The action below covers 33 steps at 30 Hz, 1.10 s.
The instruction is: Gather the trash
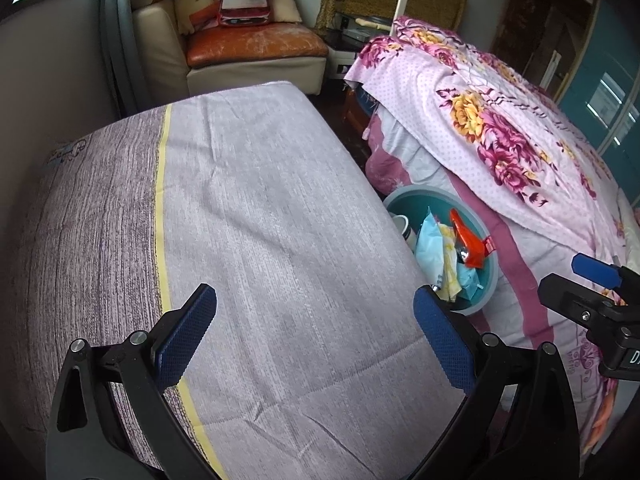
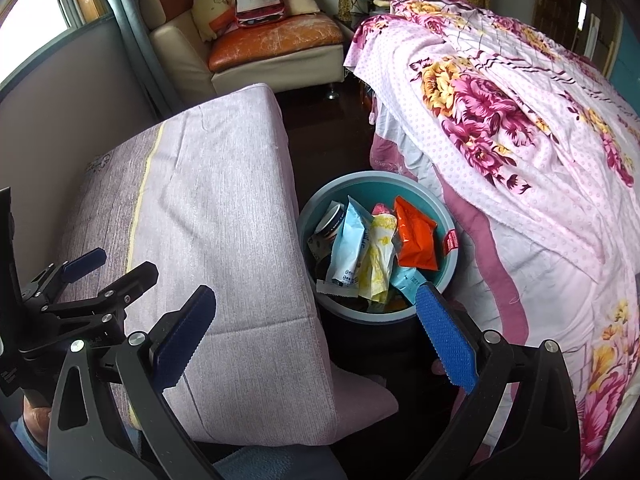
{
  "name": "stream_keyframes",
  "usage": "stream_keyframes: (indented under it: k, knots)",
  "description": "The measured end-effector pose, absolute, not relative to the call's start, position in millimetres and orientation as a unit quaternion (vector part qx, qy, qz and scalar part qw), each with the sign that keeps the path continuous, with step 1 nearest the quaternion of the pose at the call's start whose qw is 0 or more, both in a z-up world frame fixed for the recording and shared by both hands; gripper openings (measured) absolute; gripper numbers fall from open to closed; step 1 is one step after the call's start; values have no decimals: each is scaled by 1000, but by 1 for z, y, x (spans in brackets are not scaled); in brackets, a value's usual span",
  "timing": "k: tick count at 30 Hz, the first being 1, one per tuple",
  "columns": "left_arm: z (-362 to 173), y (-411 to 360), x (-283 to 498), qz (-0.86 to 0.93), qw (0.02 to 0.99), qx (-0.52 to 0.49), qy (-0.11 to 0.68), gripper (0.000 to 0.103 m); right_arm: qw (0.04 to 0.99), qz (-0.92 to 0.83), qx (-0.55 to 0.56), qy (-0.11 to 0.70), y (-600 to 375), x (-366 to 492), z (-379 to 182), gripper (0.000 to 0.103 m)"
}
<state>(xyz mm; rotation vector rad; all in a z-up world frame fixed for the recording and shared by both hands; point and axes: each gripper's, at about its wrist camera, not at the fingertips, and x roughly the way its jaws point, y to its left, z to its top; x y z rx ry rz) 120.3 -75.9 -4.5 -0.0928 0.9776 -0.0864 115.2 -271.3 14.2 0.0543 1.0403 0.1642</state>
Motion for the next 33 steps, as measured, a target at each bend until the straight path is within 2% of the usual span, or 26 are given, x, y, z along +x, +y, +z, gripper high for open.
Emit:
stream_keyframes:
  k: [33]
  knots:
    - [-31, -64, 127, -20, 875, -39, 483, 99, 848, 73, 35, 524, -267, 131, -16, 96]
